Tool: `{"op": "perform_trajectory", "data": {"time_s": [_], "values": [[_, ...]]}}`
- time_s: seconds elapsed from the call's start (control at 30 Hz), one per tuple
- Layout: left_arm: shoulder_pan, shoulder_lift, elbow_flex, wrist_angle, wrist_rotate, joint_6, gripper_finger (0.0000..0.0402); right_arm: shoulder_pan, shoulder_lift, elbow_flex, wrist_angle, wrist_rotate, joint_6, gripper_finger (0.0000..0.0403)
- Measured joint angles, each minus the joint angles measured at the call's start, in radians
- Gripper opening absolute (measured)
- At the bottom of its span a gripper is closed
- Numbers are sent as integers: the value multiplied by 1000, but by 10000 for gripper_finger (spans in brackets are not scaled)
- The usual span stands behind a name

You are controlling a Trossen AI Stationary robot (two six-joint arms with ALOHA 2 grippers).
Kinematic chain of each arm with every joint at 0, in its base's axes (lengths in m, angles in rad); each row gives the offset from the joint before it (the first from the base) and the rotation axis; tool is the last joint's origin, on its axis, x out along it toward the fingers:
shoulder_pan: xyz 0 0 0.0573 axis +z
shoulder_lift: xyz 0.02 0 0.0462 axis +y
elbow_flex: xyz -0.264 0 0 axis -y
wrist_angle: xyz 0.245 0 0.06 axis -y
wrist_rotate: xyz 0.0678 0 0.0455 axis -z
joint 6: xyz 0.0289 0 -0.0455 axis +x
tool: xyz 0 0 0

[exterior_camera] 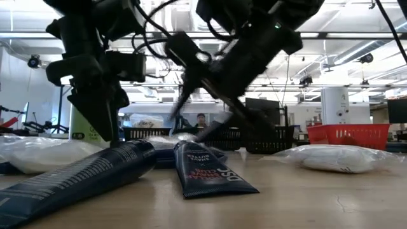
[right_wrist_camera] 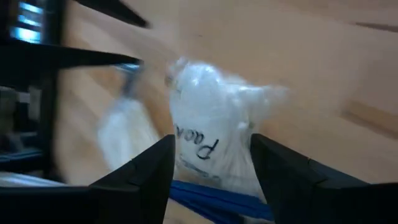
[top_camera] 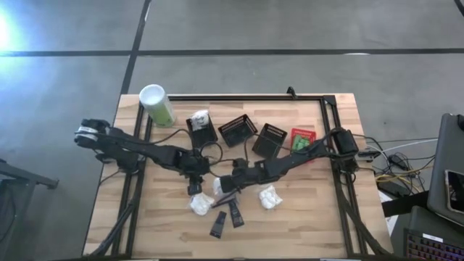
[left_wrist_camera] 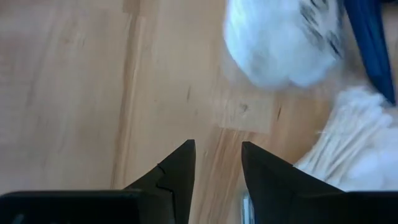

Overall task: Pick & Place Travel size toiletries
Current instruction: Put the cotton pack into the left black bin

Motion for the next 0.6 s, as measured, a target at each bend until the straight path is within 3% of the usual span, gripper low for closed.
{"op": "perform_trajectory", "data": {"time_s": [0.2, 0.6], "values": [[0, -52, 0, -22, -1, -2, 135, -1, -1, 0, 137, 5, -47, 187], [0, -99, -5, 0, -5, 17, 136, 19, -11, 70, 45, 28, -57, 194]]}}
